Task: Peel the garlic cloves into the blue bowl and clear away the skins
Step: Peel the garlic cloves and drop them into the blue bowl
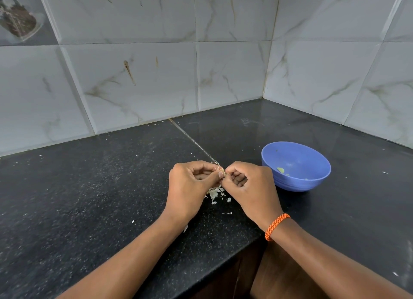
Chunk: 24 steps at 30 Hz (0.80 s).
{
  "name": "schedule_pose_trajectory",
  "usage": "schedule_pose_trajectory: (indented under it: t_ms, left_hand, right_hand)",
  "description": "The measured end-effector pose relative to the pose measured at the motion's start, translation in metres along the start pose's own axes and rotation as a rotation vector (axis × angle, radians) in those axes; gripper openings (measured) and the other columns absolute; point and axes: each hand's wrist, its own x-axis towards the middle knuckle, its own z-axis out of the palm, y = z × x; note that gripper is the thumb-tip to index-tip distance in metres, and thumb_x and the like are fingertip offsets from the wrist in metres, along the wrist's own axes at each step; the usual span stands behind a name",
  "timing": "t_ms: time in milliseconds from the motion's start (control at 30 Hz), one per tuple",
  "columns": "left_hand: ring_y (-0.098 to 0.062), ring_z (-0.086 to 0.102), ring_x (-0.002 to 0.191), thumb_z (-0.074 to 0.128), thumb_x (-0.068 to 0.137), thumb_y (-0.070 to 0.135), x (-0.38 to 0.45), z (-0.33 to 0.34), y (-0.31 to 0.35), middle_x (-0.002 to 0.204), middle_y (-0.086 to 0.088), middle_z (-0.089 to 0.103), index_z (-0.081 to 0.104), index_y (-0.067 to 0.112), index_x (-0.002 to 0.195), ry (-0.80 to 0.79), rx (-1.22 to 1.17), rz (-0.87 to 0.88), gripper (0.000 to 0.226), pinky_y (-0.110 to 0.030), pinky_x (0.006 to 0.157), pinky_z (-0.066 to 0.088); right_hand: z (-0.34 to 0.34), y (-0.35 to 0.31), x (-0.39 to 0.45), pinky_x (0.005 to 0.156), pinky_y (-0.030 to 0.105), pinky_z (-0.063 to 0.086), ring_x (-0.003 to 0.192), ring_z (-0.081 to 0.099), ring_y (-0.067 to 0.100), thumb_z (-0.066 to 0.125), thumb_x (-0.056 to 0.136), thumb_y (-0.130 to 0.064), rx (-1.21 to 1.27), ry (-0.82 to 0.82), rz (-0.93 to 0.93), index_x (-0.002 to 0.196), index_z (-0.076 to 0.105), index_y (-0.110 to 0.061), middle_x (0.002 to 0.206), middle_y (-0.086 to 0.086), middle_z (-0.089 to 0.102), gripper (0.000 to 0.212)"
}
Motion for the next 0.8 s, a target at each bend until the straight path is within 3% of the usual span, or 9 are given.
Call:
schedule_pose_trajectory:
  t_ms: [100,233,333,500,600,700,800]
  left_hand:
    - [-0.03,0.083,0.084,0.086,0.09,0.004,-0.0014,0.0005,0.0014,0.087,-0.013,0.083,0.084,0.003,0.096,-0.028,-0.05,-0.027,0.006,-0.036,0.081,0.067]
    - [-0.027,0.081,0.082,0.08,0.094,0.003,-0.0032,0.0001,0.0071,0.091,-0.019,0.082,0.082,-0.001,0.1,-0.04,-0.185,-0.078,0.007,-0.028,0.076,0.066]
    - [-0.033,0.08,0.084,0.077,0.098,0.005,-0.0025,-0.0007,0.0099,0.094,-0.022,0.081,0.08,-0.001,0.106,-0.057,-0.244,-0.085,0.011,-0.033,0.079,0.067]
    - [-0.038,0.079,0.087,0.077,0.098,0.006,-0.0016,-0.0004,0.0086,0.097,-0.02,0.081,0.08,0.001,0.106,-0.03,-0.223,-0.048,0.01,-0.034,0.08,0.067]
    - [-0.04,0.08,0.087,0.077,0.099,0.004,-0.0013,-0.0003,0.0068,0.095,-0.019,0.081,0.079,0.001,0.106,-0.026,-0.179,-0.035,0.009,-0.038,0.081,0.068]
    - [-0.035,0.082,0.085,0.08,0.096,0.004,-0.0013,-0.0006,0.0052,0.092,-0.014,0.082,0.079,0.003,0.104,-0.046,-0.076,0.015,0.008,-0.046,0.082,0.068]
    - [-0.024,0.083,0.085,0.085,0.092,0.006,-0.0025,0.0,0.0058,0.091,-0.005,0.083,0.081,0.011,0.098,-0.025,0.033,0.08,0.008,-0.038,0.081,0.067]
  right_hand:
    - [-0.0009,0.0006,0.0011,0.052,0.03,0.052,0.059,0.062,0.014,0.069,0.086,-0.028,0.026,0.014,-0.012,0.074,0.07,-0.018,0.063,-0.011,0.064,0.016]
    - [-0.0018,0.0018,0.0021,0.055,0.037,0.057,0.063,0.064,0.018,0.073,0.089,-0.008,0.214,-0.004,0.093,0.079,0.07,-0.014,0.068,-0.002,0.067,0.012]
    - [-0.0043,-0.0013,0.0017,0.057,0.034,0.061,0.068,0.069,0.016,0.067,0.099,-0.002,0.379,-0.037,0.184,0.089,0.074,-0.013,0.073,0.001,0.07,0.016]
    - [-0.0039,-0.0048,0.0004,0.058,0.042,0.063,0.07,0.072,0.017,0.07,0.1,-0.008,0.415,-0.066,0.192,0.098,0.075,-0.014,0.079,0.004,0.074,0.007]
    - [-0.004,-0.0064,0.0006,0.057,0.037,0.062,0.068,0.072,0.016,0.072,0.1,-0.01,0.408,-0.056,0.197,0.097,0.075,-0.013,0.076,0.002,0.074,0.005]
    - [-0.0048,-0.0069,-0.0003,0.057,0.032,0.061,0.067,0.074,0.015,0.073,0.099,-0.009,0.383,-0.013,0.199,0.095,0.076,-0.014,0.074,0.0,0.075,0.007]
    - [-0.0028,-0.0056,-0.0009,0.061,0.039,0.064,0.07,0.075,0.019,0.074,0.097,-0.01,0.328,0.026,0.19,0.094,0.077,-0.017,0.078,-0.003,0.077,0.008]
